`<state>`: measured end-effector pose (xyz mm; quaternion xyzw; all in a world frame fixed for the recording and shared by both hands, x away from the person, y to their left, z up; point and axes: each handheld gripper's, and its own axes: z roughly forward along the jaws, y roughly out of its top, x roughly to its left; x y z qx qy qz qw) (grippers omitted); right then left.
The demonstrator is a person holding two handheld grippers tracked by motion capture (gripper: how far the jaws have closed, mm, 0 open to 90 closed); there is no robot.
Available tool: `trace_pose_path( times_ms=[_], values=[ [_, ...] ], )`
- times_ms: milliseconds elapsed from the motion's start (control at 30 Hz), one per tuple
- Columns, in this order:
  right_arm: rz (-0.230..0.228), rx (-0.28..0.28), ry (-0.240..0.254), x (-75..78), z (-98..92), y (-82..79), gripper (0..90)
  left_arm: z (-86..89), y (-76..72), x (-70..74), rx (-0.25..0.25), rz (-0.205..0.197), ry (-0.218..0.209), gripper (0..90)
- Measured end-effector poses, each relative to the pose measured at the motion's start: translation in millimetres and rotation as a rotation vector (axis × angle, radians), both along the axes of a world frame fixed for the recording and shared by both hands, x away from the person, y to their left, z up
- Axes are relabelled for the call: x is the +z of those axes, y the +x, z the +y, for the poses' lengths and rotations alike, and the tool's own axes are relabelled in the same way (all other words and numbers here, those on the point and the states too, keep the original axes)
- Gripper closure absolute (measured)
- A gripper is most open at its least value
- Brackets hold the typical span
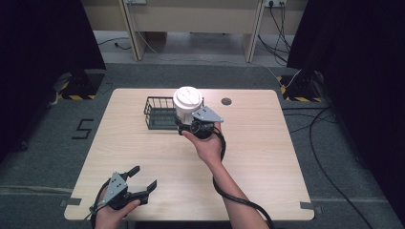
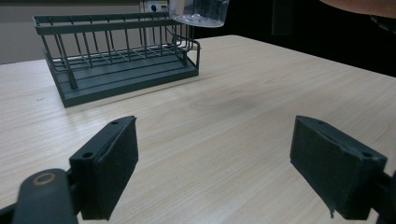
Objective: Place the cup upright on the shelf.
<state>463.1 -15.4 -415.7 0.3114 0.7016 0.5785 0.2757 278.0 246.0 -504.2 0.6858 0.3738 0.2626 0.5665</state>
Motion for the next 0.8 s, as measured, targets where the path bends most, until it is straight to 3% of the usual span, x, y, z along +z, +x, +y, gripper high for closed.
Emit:
trace_pose_path(
  times_ms=[800],
  values=[
    [0.005, -0.027, 0.004, 9.9, 2.1, 21.7, 18.7, 0.0, 0.4, -0.9, 0.001, 0.002, 0.000, 14.7]
  ],
)
